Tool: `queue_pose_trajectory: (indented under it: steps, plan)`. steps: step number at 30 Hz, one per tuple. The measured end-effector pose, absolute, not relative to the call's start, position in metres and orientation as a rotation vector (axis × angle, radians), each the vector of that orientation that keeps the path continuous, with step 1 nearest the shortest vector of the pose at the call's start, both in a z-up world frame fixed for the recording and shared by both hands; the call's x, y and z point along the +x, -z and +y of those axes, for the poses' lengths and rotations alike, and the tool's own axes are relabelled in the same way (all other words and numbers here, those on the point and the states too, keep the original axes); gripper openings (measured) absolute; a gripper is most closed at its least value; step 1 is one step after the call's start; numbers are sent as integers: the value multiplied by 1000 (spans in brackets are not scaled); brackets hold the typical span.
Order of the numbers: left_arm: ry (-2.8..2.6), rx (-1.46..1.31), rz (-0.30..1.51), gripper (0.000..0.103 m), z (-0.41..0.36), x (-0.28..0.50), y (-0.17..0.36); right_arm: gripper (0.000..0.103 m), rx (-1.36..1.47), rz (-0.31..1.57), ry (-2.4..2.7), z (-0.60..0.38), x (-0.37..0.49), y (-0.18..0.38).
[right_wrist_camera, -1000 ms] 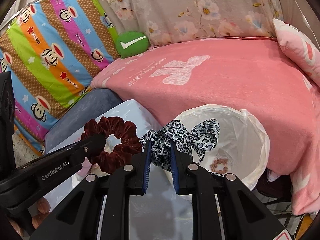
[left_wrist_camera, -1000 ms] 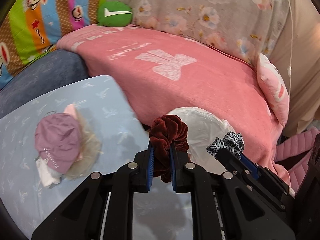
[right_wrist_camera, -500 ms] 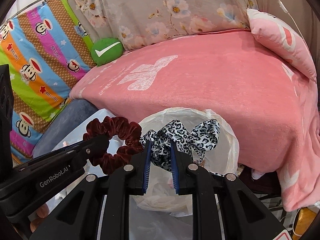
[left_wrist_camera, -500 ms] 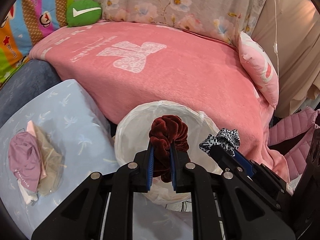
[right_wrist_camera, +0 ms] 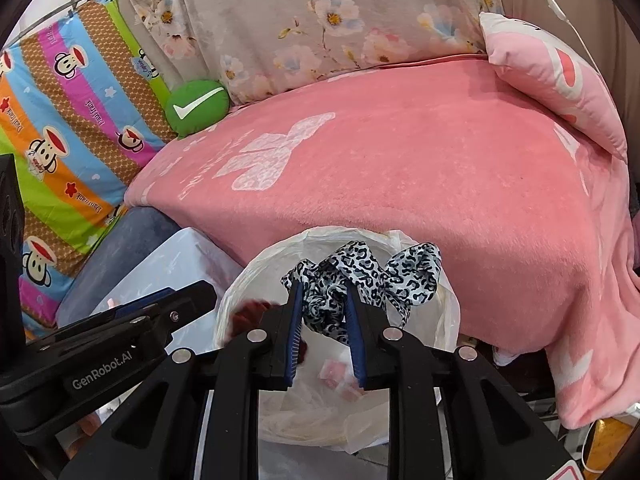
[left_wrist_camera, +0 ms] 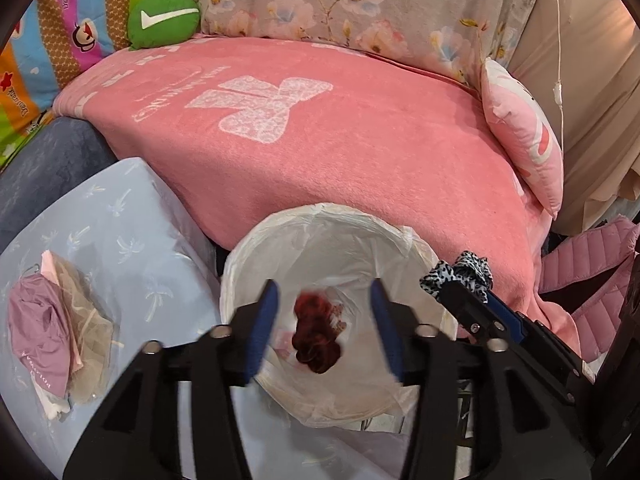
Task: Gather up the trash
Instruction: 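Open the right gripper to drop the leopard ribbon into the bin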
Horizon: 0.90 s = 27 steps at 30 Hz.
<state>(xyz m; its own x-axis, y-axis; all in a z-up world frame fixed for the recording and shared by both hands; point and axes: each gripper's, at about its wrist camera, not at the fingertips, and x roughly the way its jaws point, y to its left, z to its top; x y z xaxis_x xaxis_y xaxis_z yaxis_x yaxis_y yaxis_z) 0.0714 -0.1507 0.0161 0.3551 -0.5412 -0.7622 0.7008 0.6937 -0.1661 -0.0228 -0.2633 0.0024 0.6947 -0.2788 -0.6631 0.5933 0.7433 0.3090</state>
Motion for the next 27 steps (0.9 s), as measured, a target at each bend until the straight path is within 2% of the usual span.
queue_pose_trajectory:
  steps: [2, 10, 23, 27]
  plan:
    - [797, 202, 883, 58, -148, 73, -18, 22, 542, 629, 516, -264, -22, -2]
    - [762, 172, 893, 58, -137, 82, -19, 32, 526, 634, 502, -258, -15, -3]
    - [715, 119, 898, 58, -113, 94, -20, 34, 498, 646, 469, -243, -2, -7]
    - [705, 108, 901, 58, -107, 95, -19, 38, 491, 650, 463, -237, 0, -7]
